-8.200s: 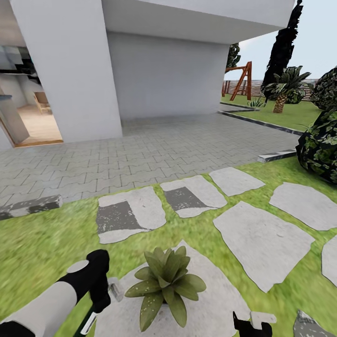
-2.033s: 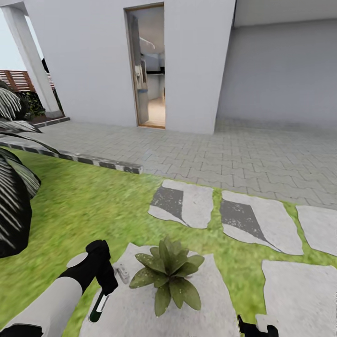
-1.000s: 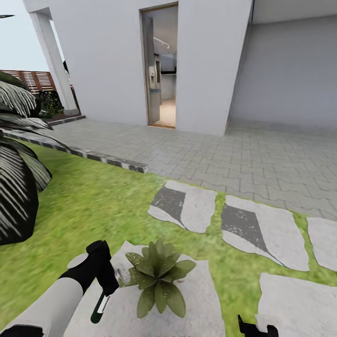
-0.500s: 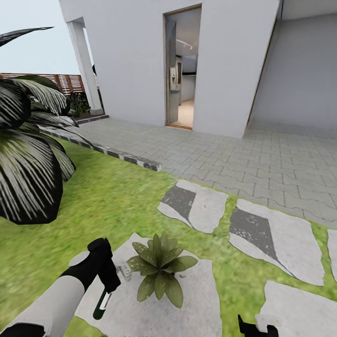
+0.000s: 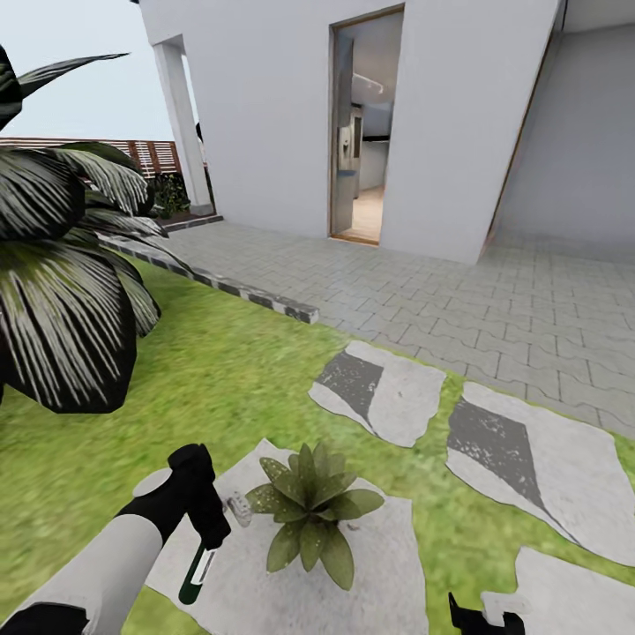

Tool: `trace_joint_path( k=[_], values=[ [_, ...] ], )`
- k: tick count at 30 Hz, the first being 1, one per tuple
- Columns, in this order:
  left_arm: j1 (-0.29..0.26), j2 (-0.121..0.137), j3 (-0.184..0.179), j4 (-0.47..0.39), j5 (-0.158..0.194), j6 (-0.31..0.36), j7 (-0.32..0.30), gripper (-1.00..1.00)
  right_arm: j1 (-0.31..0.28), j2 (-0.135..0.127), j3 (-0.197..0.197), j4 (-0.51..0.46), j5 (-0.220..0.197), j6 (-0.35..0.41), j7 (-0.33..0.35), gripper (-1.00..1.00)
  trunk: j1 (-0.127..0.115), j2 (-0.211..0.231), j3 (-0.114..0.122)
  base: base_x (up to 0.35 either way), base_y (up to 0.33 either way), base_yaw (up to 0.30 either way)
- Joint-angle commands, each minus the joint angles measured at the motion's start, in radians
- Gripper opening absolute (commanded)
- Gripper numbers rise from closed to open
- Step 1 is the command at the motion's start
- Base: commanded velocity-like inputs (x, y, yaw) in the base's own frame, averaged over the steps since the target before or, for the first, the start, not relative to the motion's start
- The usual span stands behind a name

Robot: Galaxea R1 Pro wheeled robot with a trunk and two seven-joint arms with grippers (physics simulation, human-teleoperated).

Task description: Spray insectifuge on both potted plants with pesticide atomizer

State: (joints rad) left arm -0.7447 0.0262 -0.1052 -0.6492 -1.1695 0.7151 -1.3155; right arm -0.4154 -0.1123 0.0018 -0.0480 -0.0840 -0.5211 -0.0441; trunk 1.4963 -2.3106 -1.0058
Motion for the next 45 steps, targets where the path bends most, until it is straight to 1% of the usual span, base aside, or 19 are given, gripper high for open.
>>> trace_joint_path(
  k=[1, 6, 15, 19, 25, 29, 35, 41, 45],
  values=[
    [-0.001, 0.0, -0.005, -0.001, -0.004, 0.009, -0.007, -1.0, 0.0, -0.001, 0.001, 0.0, -0.009, -0.003, 0.003, 1.0, 0.0, 0.0, -0.001, 0.223, -0.177, 0.066],
    [-0.001, 0.0, -0.005, -0.001, -0.004, 0.01, -0.007, -1.0, 0.0, -0.01, 0.001, 0.002, -0.008, -0.004, 0.002, 1.0, 0.0, 0.0, -0.001, 0.14, -0.228, 0.014],
    [-0.001, 0.0, -0.004, 0.0, -0.004, 0.01, -0.007, -1.0, 0.0, -0.005, 0.002, 0.0, -0.008, -0.003, 0.003, 1.0, 0.0, 0.0, -0.001, -0.209, -0.212, 0.016],
    [-0.001, 0.0, -0.004, 0.0, -0.004, 0.01, -0.007, -1.0, 0.0, -0.003, 0.002, 0.0, -0.008, -0.002, 0.003, 1.0, 0.0, 0.0, -0.001, -0.078, -0.234, 0.243],
    [0.0, 0.001, -0.005, 0.0, -0.004, 0.01, -0.006, -1.0, 0.0, -0.003, 0.002, 0.0, -0.008, -0.002, 0.003, 1.0, 0.0, 0.0, -0.001, 0.11, -0.236, 0.276],
    [0.005, 0.003, -0.006, 0.0, -0.004, 0.01, -0.005, -1.0, 0.0, -0.004, 0.002, 0.0, -0.008, -0.002, 0.003, 1.0, 0.0, 0.0, -0.001, 0.024, -0.033, 0.262],
    [0.009, 0.006, -0.007, 0.003, -0.004, 0.01, -0.001, -1.0, 0.0, -0.003, 0.001, 0.0, -0.008, -0.003, 0.003, 1.0, 0.0, 0.0, -0.001, 0.001, -0.002, 0.061],
    [0.01, 0.007, -0.002, 0.009, -0.003, 0.009, 0.004, -1.0, 0.0, -0.003, 0.002, 0.0, -0.008, -0.002, 0.003, 1.0, 0.0, 0.0, -0.001, 0.0, 0.0, 0.257],
    [0.011, 0.007, -0.003, 0.011, -0.002, 0.009, 0.004, -1.0, 0.0, -0.003, 0.002, 0.0, -0.008, -0.002, 0.003, 1.0, 0.0, 0.0, -0.001, 0.154, -0.091, 0.278]
  ],
)
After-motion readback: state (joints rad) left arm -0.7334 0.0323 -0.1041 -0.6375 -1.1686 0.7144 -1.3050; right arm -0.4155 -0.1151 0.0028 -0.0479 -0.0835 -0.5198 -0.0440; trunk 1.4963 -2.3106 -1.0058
